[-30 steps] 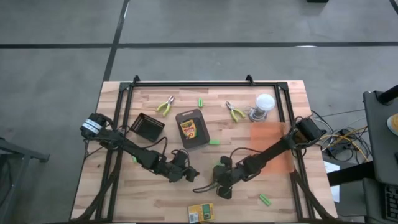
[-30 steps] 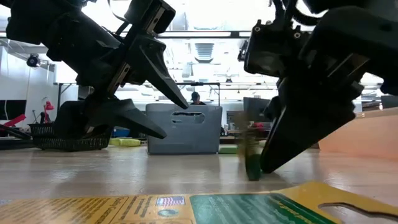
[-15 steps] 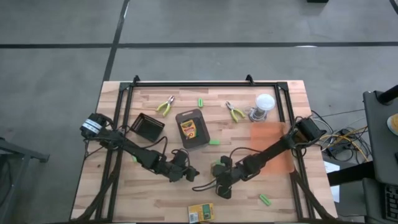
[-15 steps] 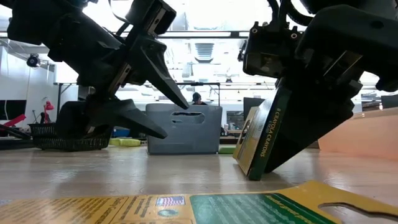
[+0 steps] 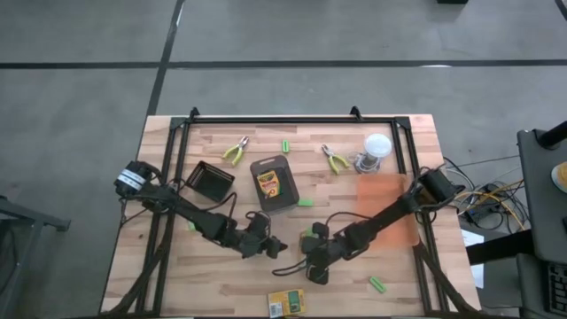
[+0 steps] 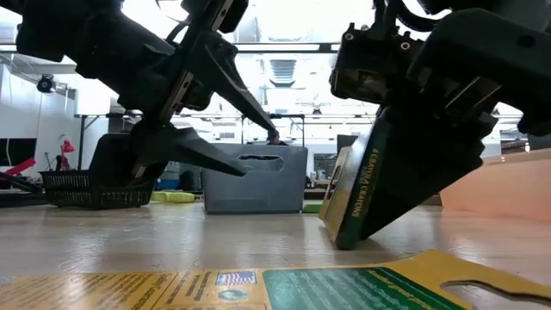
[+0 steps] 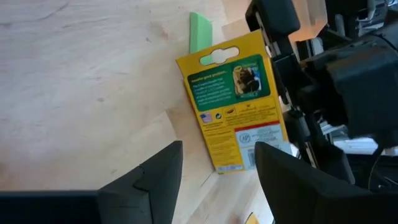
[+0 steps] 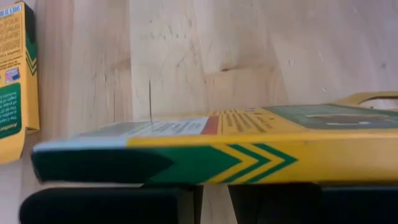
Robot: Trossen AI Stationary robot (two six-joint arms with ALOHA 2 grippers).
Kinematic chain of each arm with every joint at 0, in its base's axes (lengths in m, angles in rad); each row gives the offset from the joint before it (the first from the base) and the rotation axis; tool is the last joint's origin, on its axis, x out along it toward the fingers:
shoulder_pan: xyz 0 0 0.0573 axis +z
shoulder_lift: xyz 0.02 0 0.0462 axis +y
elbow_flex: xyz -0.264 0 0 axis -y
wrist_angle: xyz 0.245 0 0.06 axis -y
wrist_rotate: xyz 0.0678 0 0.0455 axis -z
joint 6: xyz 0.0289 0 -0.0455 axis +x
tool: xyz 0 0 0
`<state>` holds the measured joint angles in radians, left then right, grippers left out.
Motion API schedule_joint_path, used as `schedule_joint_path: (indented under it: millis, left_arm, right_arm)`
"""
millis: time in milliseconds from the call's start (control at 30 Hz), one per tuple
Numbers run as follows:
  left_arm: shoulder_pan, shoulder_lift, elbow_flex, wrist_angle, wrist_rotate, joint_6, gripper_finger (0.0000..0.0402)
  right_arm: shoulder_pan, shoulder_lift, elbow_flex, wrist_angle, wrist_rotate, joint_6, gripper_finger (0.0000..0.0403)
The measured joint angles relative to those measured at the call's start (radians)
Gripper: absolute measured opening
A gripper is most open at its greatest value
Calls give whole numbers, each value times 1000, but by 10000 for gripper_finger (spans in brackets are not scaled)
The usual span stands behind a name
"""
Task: Pick & Place School Supplies
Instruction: Put the top yellow crayon box into the black transparent bin
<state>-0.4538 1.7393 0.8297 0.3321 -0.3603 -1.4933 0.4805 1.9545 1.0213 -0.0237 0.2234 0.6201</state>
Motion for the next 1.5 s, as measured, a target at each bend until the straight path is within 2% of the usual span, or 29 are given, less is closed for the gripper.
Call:
schedule_joint_path:
  millis: [267,1500]
  left_arm:
    - [2,0,0,1,0,1,206]
    - [8,0,0,6,0,22,206]
  right_arm:
    - [-1,2,36,-59,22,-3,57]
    - [1,-46,54,-65,78,-39,57]
